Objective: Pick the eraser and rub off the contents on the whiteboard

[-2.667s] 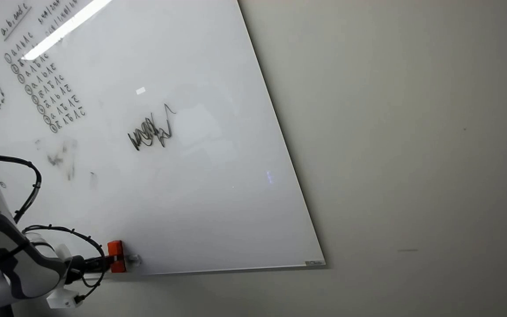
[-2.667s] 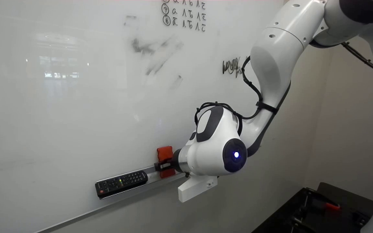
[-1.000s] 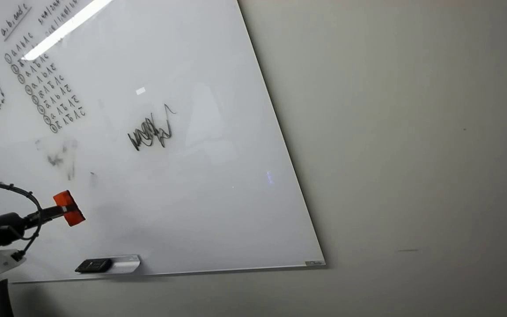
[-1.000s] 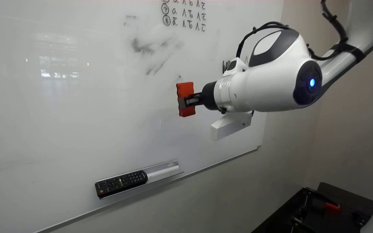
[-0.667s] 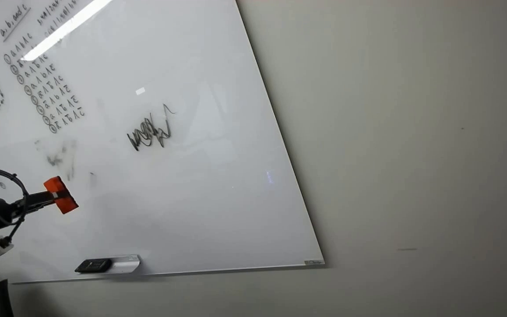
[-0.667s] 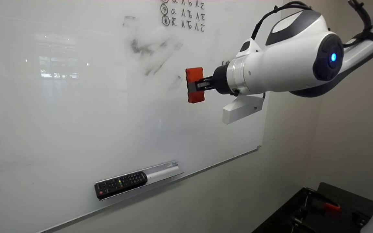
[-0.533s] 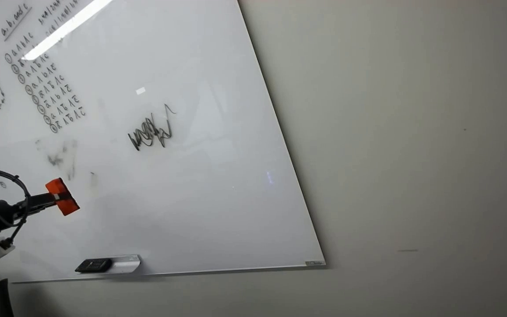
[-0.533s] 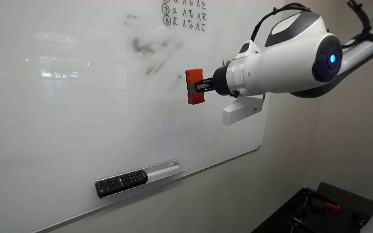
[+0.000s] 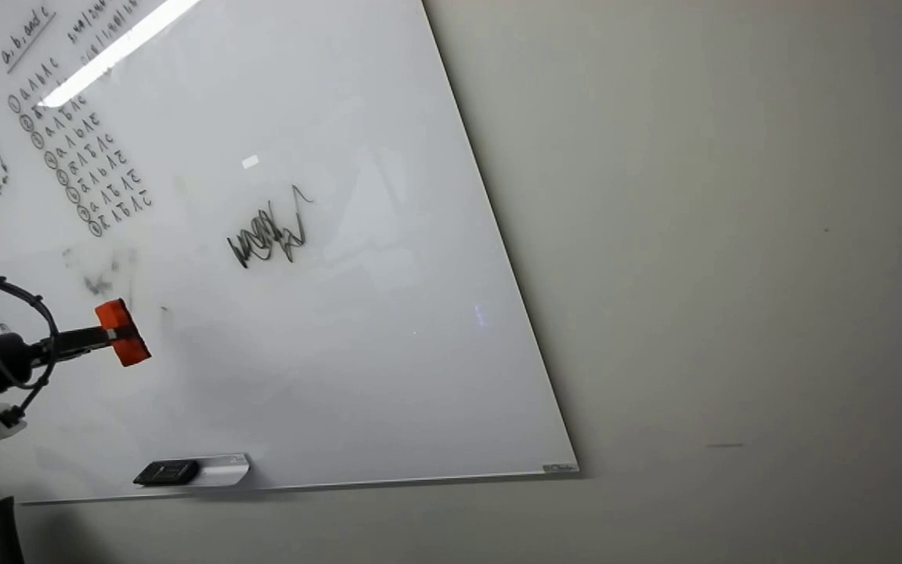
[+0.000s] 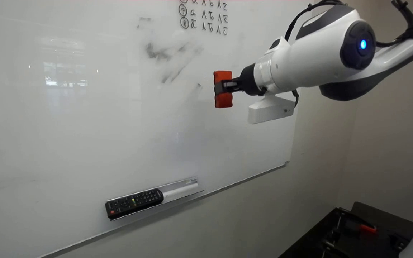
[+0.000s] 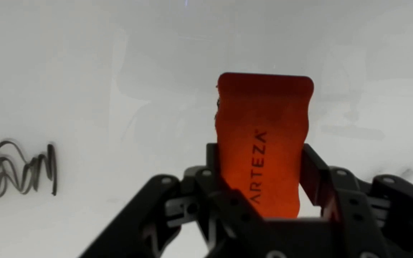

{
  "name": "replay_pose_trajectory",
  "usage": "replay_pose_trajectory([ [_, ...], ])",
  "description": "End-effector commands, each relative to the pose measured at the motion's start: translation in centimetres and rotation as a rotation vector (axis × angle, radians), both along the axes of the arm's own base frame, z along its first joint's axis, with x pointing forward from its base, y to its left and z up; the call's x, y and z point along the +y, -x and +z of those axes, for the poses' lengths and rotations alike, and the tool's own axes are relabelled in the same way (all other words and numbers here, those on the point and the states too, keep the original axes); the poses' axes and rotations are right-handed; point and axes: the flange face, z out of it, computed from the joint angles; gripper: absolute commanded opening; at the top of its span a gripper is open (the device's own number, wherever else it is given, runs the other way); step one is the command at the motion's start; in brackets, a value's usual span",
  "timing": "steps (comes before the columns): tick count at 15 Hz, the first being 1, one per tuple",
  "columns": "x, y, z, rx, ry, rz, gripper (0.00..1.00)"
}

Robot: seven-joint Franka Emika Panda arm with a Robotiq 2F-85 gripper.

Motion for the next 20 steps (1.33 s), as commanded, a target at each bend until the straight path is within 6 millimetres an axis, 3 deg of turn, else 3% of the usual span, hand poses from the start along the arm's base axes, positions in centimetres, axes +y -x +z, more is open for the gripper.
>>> replay_pose_trajectory([
  [1, -4.4, 1.6, 4.6, 0.040, -0.073, 0.002, 0.30],
  [6, -10.7, 2.3, 9.9, 0.132, -0.081, -0.076, 0.30],
  [10, -14.1, 3.0, 12.8, 0.181, -0.026, -0.142, 0.30],
  [17, -19.8, 2.6, 13.6, 0.295, 0.102, -0.171, 0.30],
  [18, -18.7, 2.2, 13.7, 0.264, 0.067, -0.165, 0.30],
  [19, -19.1, 2.1, 13.7, 0.272, 0.067, -0.171, 0.55],
  [20, -19.2, 2.1, 13.7, 0.271, 0.066, -0.174, 0.55],
])
